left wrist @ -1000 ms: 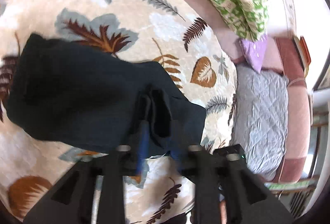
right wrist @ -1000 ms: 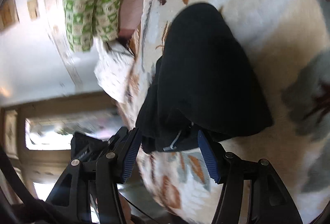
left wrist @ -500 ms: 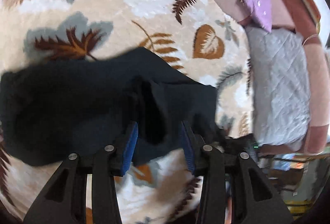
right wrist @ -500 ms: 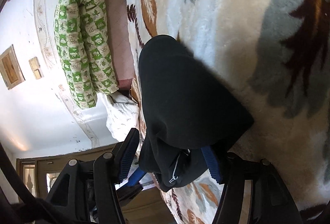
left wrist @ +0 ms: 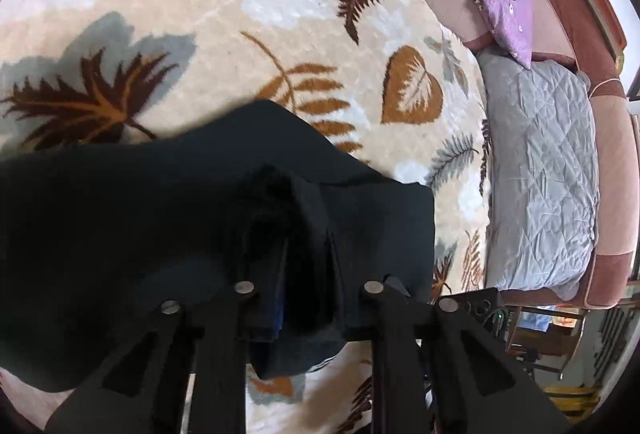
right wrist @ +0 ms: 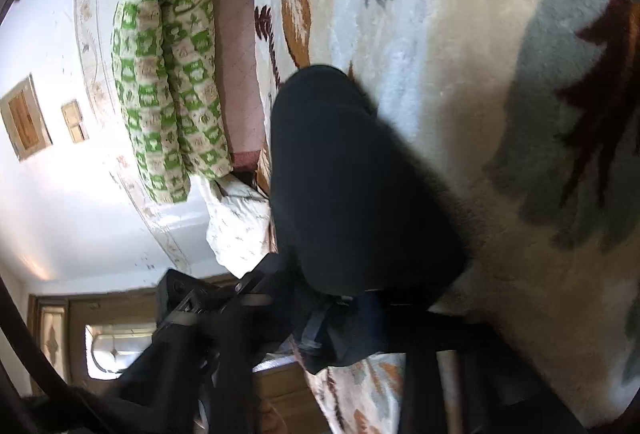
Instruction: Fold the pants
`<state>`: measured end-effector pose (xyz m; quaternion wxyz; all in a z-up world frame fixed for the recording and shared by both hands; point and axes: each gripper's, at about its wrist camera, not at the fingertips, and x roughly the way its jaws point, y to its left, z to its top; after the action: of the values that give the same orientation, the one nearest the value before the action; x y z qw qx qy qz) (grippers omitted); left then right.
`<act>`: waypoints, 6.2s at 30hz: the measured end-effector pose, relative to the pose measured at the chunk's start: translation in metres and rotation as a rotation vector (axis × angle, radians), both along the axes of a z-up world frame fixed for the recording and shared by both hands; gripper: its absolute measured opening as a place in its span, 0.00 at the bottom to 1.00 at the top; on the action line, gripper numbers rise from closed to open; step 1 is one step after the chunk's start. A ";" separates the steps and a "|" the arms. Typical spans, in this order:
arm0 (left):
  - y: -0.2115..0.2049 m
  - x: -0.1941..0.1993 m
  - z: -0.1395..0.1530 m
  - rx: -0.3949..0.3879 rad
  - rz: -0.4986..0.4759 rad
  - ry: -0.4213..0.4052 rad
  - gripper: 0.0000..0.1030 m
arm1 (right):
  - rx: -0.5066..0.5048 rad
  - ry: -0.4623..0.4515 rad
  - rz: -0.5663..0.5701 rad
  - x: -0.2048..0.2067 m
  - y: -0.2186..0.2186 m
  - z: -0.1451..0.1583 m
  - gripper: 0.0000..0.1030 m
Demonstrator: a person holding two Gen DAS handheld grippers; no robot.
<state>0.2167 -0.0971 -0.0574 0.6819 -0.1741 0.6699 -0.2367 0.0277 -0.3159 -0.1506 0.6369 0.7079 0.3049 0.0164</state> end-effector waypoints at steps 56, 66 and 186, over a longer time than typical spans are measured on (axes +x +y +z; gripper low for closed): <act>0.199 -0.053 0.041 0.192 0.140 -0.151 0.17 | -0.999 -0.161 0.753 0.028 0.178 0.129 0.50; 0.245 -0.037 0.040 0.137 0.182 -0.146 0.17 | -1.563 -0.145 1.020 0.065 0.306 0.090 0.61; 0.187 0.010 0.015 -0.356 0.173 0.087 0.35 | -1.263 -0.256 0.743 0.092 0.261 0.106 0.16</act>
<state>0.2266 0.0902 -0.0427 0.6284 -0.3591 0.6288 -0.2842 0.1198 -0.0546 -0.0450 0.9057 0.0498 0.3989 0.1347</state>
